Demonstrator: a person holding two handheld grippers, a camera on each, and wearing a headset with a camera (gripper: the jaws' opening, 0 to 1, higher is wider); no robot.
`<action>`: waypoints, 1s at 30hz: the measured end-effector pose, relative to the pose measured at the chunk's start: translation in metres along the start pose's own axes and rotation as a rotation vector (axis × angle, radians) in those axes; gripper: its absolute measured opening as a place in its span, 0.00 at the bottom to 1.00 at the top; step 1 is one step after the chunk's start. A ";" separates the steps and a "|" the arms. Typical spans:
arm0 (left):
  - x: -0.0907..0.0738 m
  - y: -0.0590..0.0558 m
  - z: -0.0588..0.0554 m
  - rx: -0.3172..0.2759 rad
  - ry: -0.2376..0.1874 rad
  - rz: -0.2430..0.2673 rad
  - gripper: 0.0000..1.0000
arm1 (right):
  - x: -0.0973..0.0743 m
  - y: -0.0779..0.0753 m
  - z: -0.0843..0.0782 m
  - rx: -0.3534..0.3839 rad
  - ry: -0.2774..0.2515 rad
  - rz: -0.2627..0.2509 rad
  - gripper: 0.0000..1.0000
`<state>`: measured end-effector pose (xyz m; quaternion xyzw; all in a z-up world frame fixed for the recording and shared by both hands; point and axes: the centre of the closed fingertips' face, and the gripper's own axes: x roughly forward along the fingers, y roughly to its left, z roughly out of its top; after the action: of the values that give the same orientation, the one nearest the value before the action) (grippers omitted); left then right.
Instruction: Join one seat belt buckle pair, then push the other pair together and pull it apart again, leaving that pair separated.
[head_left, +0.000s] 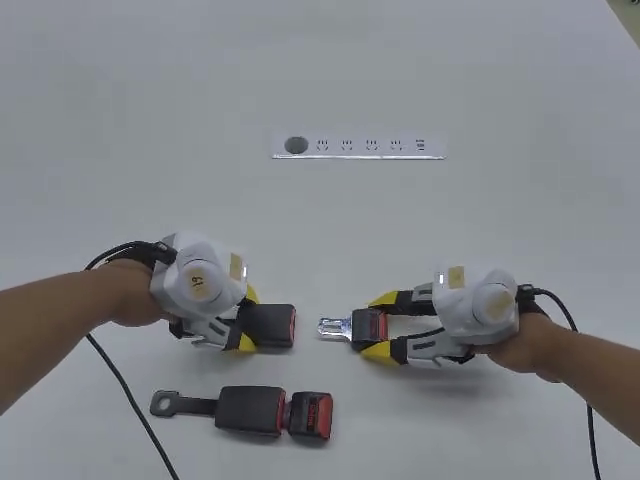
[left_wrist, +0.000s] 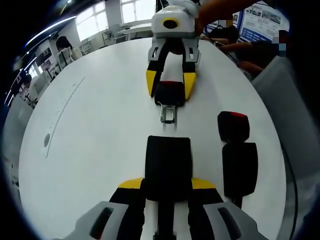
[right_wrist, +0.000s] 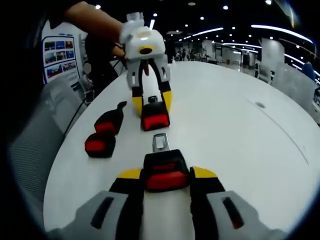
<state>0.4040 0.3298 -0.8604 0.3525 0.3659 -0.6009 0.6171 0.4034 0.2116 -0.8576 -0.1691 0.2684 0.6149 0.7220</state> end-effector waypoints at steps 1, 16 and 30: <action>0.000 0.000 0.000 -0.001 0.000 0.000 0.34 | 0.002 -0.002 0.002 -0.002 -0.001 0.002 0.36; 0.001 -0.001 0.000 0.001 0.029 -0.001 0.34 | 0.033 0.001 0.024 -0.034 -0.005 0.048 0.36; 0.003 0.001 0.002 0.016 0.081 -0.014 0.34 | 0.042 0.003 0.030 -0.017 0.006 0.031 0.36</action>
<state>0.4048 0.3271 -0.8621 0.3790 0.3882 -0.5933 0.5947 0.4100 0.2626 -0.8587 -0.1729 0.2682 0.6279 0.7099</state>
